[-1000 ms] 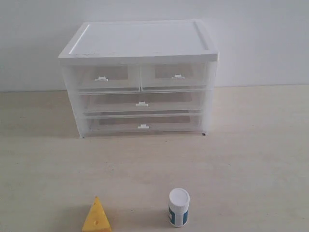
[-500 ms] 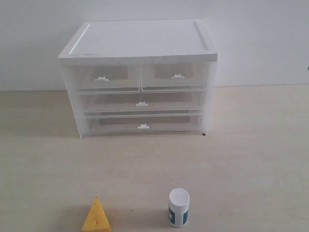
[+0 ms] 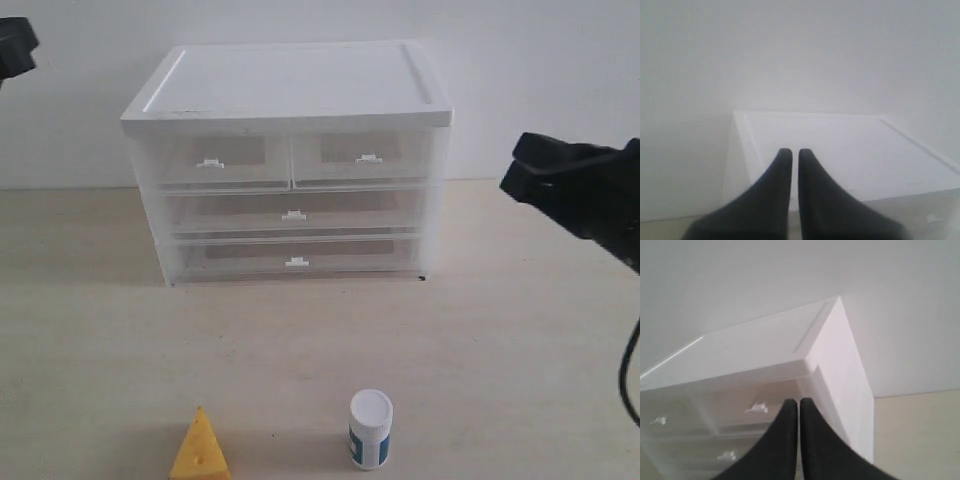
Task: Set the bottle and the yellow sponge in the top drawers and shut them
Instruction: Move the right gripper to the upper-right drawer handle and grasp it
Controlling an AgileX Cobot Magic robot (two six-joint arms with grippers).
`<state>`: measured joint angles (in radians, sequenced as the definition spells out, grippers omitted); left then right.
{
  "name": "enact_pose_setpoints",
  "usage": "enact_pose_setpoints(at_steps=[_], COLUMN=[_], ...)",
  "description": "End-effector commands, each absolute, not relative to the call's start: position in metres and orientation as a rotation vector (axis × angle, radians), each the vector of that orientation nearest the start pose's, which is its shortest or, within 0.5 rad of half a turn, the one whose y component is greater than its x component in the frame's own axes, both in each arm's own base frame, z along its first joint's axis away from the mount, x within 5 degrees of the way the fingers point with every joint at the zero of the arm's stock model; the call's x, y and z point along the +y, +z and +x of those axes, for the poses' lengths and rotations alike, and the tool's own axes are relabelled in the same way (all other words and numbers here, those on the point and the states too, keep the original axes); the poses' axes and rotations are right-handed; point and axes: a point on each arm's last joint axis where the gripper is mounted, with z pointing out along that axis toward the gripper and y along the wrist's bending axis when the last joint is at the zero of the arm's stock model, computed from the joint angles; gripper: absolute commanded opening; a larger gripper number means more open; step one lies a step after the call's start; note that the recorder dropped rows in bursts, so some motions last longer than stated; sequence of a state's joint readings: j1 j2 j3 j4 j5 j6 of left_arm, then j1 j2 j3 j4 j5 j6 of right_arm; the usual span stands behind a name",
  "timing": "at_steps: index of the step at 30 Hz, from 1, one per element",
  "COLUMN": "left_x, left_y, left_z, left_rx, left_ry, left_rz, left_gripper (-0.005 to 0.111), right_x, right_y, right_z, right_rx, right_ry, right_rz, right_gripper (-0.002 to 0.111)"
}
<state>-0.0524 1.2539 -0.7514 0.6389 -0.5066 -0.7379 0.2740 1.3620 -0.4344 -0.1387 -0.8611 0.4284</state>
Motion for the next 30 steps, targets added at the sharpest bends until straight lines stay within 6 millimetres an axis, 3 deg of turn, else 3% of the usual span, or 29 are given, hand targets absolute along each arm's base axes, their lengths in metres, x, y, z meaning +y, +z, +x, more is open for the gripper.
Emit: enact_pose_setpoints(at_steps=[1,5,9,14,18,20,25,30], left_x=[-0.065,-0.087,-0.106,-0.119,-0.122,-0.122,-0.121,-0.121], left_y=[0.323,0.32,0.31,0.287,0.265,0.255,0.247,0.247], left_z=[0.3,0.327,0.355,0.396,0.412,0.416,0.418,0.418], left_rx=[1.603,1.651,1.703,1.764,1.812,1.845,1.874,1.874], left_ry=[-0.434,-0.41,-0.353,-0.308,-0.276,-0.264,-0.252,-0.252], left_rz=[0.22,0.307,0.408,0.441,0.478,0.475,0.472,0.472], left_gripper=[0.004,0.004,0.004,0.004,0.004,0.004,0.004,0.004], right_x=[0.103,0.125,0.15,0.18,0.192,0.195,0.208,0.214], right_y=[0.223,0.208,0.197,0.183,0.178,0.172,0.154,0.159], right_z=[0.254,0.264,0.273,0.289,0.31,0.32,0.34,0.349], right_rx=[1.574,1.593,1.589,1.529,1.445,1.401,1.424,1.395], right_ry=[0.643,0.71,0.886,1.077,1.24,1.296,1.317,1.332], right_rz=[-0.042,0.033,0.169,0.519,0.787,0.901,1.027,1.033], right_gripper=[0.0,0.0,0.0,0.0,0.0,0.007,0.042,0.045])
